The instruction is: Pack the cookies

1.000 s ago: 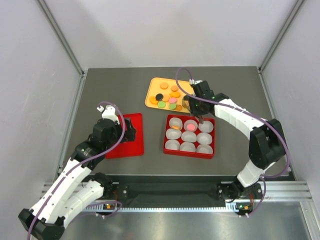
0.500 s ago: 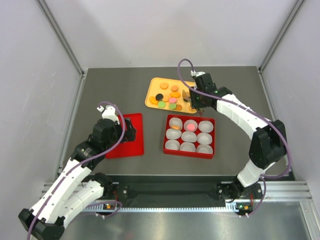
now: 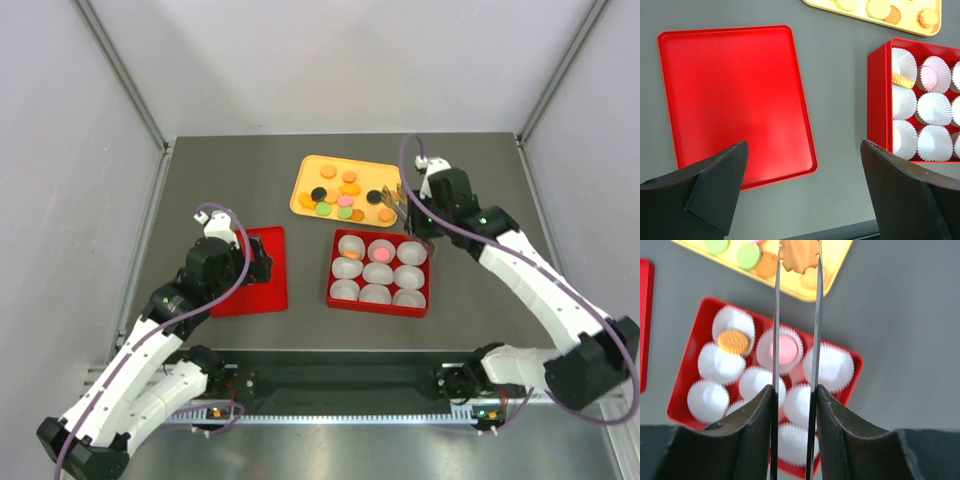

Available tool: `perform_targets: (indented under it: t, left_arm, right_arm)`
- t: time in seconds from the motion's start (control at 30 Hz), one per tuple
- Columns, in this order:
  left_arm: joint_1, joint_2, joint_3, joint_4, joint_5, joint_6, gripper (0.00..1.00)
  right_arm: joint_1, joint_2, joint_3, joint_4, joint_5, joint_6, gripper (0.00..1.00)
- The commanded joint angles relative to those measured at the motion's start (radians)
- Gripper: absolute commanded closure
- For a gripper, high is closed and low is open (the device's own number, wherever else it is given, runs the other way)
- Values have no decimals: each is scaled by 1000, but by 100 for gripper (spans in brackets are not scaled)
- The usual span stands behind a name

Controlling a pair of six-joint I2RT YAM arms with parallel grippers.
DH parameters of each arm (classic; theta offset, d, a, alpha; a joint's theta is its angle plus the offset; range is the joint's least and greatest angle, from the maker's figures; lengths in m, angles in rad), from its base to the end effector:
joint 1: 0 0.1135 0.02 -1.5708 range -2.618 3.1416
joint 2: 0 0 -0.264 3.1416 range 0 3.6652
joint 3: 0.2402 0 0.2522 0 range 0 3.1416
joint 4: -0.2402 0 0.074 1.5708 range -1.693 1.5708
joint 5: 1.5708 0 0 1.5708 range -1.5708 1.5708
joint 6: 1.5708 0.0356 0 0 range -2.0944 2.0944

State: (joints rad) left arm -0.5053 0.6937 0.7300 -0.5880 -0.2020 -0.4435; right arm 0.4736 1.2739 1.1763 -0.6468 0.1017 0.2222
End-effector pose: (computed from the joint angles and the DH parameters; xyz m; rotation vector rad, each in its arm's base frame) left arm 0.1368 -0.0675 0.2941 -0.0546 2.1292 -0.3511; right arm 0.2445 0.1212 0.3277 -0.2396 2.3097 0.2359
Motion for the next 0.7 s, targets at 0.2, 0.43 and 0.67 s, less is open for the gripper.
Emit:
perform_targets:
  t: [0.2, 0.43, 0.67]
  left_arm:
    - [-4, -10, 3, 19, 10, 2, 1]
    - [-4, -11, 3, 22, 13, 2, 1]
    - [-6, -8, 2, 20, 16, 3, 1]
  right_arm:
    - [-9, -287, -122, -198, -53, 45, 64]
    - [-7, -386, -182, -298, -33, 54, 63]
    - [-7, -412, -242, -274, -36, 68, 63]
